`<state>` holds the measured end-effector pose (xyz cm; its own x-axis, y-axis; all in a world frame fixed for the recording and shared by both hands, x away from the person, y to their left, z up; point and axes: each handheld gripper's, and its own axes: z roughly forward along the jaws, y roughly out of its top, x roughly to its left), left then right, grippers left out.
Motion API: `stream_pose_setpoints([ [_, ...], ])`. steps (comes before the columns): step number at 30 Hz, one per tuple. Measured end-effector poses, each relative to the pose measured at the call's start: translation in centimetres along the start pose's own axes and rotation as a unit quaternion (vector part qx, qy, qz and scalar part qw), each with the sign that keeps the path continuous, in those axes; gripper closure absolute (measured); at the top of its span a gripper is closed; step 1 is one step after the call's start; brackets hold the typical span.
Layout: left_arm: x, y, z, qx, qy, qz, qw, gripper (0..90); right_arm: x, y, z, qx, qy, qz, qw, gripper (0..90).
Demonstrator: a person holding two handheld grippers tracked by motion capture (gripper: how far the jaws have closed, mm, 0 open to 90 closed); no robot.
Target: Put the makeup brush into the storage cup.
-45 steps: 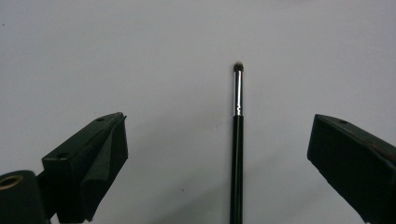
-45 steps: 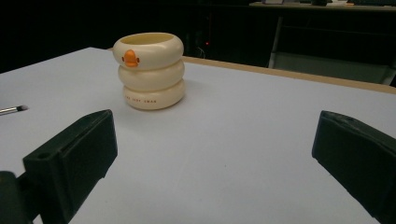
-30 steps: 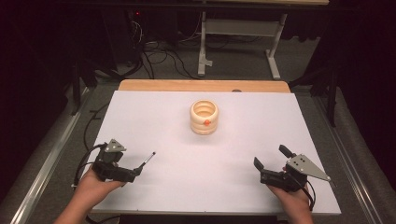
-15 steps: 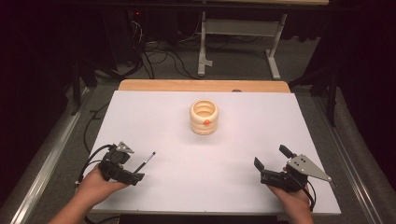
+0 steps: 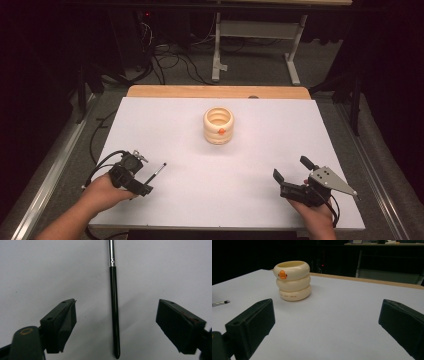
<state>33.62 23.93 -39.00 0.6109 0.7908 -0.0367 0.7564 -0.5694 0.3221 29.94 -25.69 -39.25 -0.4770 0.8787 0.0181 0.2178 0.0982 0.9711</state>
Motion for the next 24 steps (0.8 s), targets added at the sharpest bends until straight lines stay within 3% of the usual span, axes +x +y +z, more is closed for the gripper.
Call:
stream_pose_setpoints([
  [13,0.48,0.30,0.21,0.049,-0.004,-0.004,0.9988,35.0,0.01,0.03,-0.07,-0.002,-0.001,0.000,1.0000,2.0],
  [15,0.38,0.34,0.29,0.051,-0.010,-0.003,0.9987,40.2,0.02,0.04,-0.09,-0.002,-0.001,0.001,1.0000,2.0],
  [18,0.49,0.27,0.55,0.067,-0.002,0.006,0.9977,49.4,-0.03,0.07,-0.16,-0.005,0.001,0.006,1.0000,2.0],
  [24,0.50,0.31,0.55,0.068,-0.002,0.007,0.9976,61.2,-0.09,0.09,-0.23,-0.007,0.000,0.005,1.0000,2.0],
])
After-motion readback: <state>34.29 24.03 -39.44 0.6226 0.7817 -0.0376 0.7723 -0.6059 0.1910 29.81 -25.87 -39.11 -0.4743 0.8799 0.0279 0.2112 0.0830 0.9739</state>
